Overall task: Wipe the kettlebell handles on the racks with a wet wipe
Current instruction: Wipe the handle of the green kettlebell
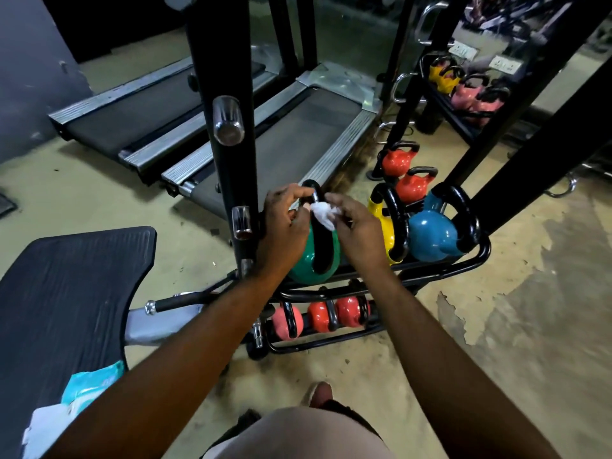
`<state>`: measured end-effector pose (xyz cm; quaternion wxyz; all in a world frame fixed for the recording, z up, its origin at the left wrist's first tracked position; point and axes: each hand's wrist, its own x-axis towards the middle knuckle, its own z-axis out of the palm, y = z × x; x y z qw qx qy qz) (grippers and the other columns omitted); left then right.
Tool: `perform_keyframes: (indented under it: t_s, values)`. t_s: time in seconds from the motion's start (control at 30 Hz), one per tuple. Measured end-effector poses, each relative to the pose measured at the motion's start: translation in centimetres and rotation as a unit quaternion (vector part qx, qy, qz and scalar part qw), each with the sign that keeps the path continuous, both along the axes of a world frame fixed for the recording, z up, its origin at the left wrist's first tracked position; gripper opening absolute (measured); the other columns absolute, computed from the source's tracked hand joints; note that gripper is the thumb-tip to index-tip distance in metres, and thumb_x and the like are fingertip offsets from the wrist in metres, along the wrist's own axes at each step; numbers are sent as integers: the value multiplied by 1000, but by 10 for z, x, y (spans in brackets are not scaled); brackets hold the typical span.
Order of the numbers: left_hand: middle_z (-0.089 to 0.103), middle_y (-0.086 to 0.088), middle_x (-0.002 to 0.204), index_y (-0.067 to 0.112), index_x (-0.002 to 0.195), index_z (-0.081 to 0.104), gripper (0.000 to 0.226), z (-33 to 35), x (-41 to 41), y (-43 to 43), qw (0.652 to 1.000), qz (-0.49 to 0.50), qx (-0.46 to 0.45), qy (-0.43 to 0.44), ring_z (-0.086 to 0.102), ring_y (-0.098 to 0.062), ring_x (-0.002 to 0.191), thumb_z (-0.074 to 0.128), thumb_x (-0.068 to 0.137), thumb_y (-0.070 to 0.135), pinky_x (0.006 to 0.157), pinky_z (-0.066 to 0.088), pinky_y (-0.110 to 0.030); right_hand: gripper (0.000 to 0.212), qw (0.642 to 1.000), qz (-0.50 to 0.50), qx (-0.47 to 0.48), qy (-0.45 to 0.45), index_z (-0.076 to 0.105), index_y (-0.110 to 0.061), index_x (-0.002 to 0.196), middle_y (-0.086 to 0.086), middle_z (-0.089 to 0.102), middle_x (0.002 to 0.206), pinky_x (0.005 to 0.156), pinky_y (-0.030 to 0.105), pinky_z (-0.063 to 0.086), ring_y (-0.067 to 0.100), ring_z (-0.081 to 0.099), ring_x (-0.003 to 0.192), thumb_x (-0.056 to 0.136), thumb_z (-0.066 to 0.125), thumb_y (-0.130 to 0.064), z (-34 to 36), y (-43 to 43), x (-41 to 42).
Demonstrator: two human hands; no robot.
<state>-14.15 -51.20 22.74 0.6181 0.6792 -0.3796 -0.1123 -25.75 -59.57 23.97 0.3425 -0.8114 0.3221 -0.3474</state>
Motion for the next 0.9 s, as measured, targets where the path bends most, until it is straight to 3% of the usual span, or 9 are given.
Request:
perform_keyframes:
  t_s: [0.13, 0.3, 0.43, 0.57, 0.63, 0.7, 0.77, 0.9]
  values:
    - [51, 2, 115, 16, 106, 66, 17, -21, -16, 20, 992, -16, 25, -120, 56, -12, 112, 61, 91, 11, 100, 47, -33, 23, 999, 12, 18, 45, 76, -12, 104, 4, 68, 98, 81, 11, 45, -10, 59, 86, 84, 69, -3, -5, -16, -18]
    - [59, -2, 118, 13, 112, 70, 23, -38, -17, 28, 970, -48, 26, -235, 56, -19, 115, 70, 89, 18, 99, 48, -40, 23, 994, 94, -30, 46, 78, -12, 101, 4, 70, 98, 88, 29, 52, 11, 65, 94, 84, 67, -4, 6, -21, -23]
    - [60, -4, 124, 15, 118, 70, 30, -34, -14, 21, 954, -41, 39, -294, 55, -20, 119, 70, 91, 26, 101, 47, -41, 31, 994, 89, -12, 63, 79, -17, 100, 8, 73, 97, 86, 39, 55, 20, 69, 93, 79, 66, -36, 23, -56, 6]
    - [64, -5, 123, 14, 116, 71, 29, -32, -17, 21, 941, -40, 48, -332, 57, -20, 116, 70, 90, 27, 99, 48, -40, 38, 957, 198, -162, 138, 75, -13, 112, 12, 69, 108, 83, 40, 55, 32, 66, 97, 80, 55, -5, 9, -55, -17]
    - [66, -5, 119, 13, 113, 73, 26, -26, -9, 17, 938, -33, 41, -342, 59, -22, 113, 69, 91, 26, 98, 48, -40, 38, 937, 229, -209, 162, 75, -13, 112, 11, 68, 112, 85, 39, 53, 34, 63, 100, 80, 57, -2, 17, -63, -6]
    - [67, -4, 118, 13, 113, 73, 25, -23, -5, 11, 936, -12, 40, -349, 61, -22, 111, 69, 92, 26, 97, 48, -41, 27, 920, 253, -240, 179, 77, -15, 106, 11, 69, 109, 83, 34, 50, 31, 63, 97, 83, 64, -10, 28, -79, 18]
    - [67, -3, 117, 14, 113, 73, 25, -25, -9, 10, 936, -2, 44, -349, 61, -21, 111, 70, 91, 26, 97, 48, -40, 23, 918, 259, -242, 178, 78, -14, 101, 11, 70, 101, 77, 31, 50, 30, 66, 90, 80, 69, -16, 29, -94, 35]
    - [67, -4, 121, 13, 116, 72, 30, -29, -18, 12, 930, -21, 57, -364, 60, -19, 113, 71, 90, 27, 98, 48, -40, 38, 954, 201, -157, 156, 74, -15, 113, 10, 66, 107, 83, 23, 47, 25, 65, 97, 79, 65, 0, 5, -86, 9]
